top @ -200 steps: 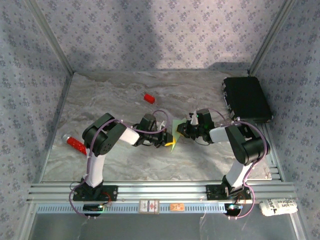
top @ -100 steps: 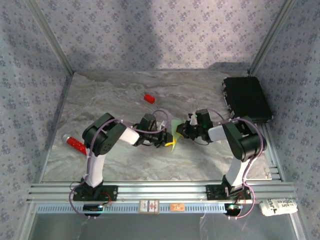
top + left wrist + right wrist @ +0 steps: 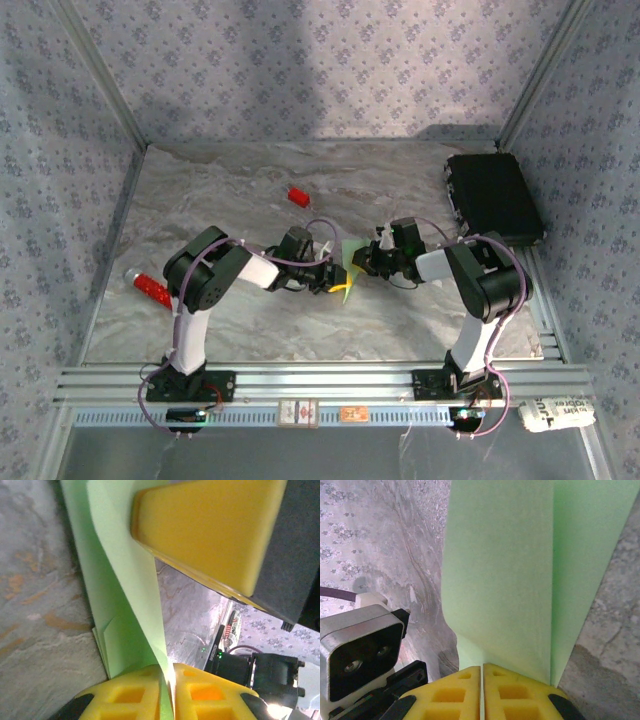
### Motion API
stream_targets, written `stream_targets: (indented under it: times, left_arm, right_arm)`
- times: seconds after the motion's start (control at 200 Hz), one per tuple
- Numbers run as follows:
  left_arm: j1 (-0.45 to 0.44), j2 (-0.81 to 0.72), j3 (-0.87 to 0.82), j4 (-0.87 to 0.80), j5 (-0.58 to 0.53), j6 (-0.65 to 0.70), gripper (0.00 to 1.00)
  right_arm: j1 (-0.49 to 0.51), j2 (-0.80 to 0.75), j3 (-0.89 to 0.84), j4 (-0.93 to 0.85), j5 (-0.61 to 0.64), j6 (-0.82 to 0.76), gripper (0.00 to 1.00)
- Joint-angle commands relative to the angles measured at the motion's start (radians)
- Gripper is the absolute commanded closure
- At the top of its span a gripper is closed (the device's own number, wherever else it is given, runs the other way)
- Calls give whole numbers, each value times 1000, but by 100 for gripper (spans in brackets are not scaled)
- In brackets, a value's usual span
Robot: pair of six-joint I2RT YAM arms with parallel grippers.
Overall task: Fold a paper plane with a square sheet of paper (pick it up from the middle)
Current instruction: Fold the wing for the fifth time at the center of the table.
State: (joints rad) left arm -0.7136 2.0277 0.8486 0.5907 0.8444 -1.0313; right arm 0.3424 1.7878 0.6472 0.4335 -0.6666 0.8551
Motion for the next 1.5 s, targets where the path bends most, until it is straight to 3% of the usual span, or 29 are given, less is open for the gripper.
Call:
stream_targets:
  times: [0.0,0.27,0.395,0.565,0.929,1.134,1.499]
  left_arm:
    - [3,26,-30,-244,-30,51,86]
    - [-16,15,12,-369,-16,138,100]
    - [-16,7,10,-381,-9,150,100]
    - [-21,-13,3,-403,-2,166,91]
    - [-36,-34,15,-468,2,213,100]
    - [-45,-43,17,-521,-14,242,92]
    - [-56,-69,32,-588,-53,277,91]
  right_arm:
    - [-3,38,6,-82,54,-27,89]
    - [-2,36,9,-103,67,-31,89]
    - [-1,40,8,-119,79,-34,89]
    - [0,40,7,-133,87,-37,90]
    - [6,44,15,-166,114,-39,92]
    - [7,48,17,-183,122,-38,92]
    - [9,47,17,-196,136,-35,92]
